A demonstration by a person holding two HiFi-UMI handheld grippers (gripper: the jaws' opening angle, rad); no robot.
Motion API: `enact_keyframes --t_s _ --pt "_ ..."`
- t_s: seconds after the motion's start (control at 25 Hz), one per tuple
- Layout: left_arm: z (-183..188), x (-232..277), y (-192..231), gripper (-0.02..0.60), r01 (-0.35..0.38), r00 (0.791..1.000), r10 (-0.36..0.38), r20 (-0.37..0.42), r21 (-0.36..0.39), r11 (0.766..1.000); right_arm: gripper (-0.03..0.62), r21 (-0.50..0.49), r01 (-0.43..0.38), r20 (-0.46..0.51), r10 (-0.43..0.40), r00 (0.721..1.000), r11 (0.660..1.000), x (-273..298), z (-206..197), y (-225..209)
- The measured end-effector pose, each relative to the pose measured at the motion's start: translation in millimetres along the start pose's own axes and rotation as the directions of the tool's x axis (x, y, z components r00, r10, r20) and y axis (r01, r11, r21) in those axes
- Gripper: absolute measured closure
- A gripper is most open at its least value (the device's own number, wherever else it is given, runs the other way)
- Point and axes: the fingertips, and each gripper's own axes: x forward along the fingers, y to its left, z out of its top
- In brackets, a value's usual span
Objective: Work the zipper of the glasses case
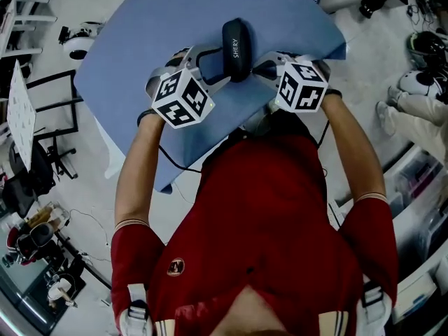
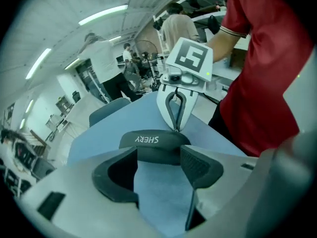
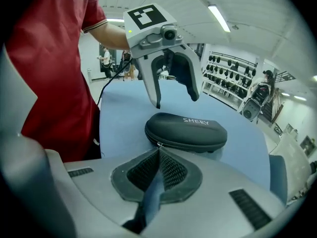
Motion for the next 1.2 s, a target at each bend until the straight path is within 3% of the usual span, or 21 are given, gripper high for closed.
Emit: enact_keyframes --t_s 0.2,0.44,0.56,0.68,0.96,1.08,1.2 --pt "8 8 7 0.327 0.063 0.995 -0.045 -0.086 0.226 0.972 0.595 -0.065 -0.063 -0.026 0.061 0.998 0.996 -13 -14 -4" --pt "20 22 16 0.327 0.139 0.986 -0.099 -0.131 0.348 0.927 0.595 -0.120 -0.134 -0.044 0.130 0.991 0.984 -20 -25 -10" --pt "25 28 16 0.327 0.201 0.977 -0.148 -0.156 0.417 0.886 0.595 -0.134 -0.180 -0.044 0.176 0.983 0.975 -25 -31 -12" --pt "29 32 18 0.327 0.274 0.960 -0.202 -0.196 0.489 0.828 0.595 -0.142 -0.222 -0.039 0.219 0.975 0.965 -30 -37 -16" --pt "31 46 22 0.327 0.436 0.899 -0.308 -0.312 0.564 0.701 0.594 -0.190 -0.292 -0.050 0.288 0.956 0.937 -33 -47 -22" --pt "31 53 23 0.327 0.473 0.880 -0.331 -0.339 0.569 0.673 0.594 -0.198 -0.302 -0.050 0.298 0.953 0.933 -33 -51 -26" --pt "30 60 25 0.327 0.482 0.875 -0.336 -0.348 0.573 0.663 0.594 -0.195 -0.297 -0.037 0.296 0.955 0.935 -34 -52 -28"
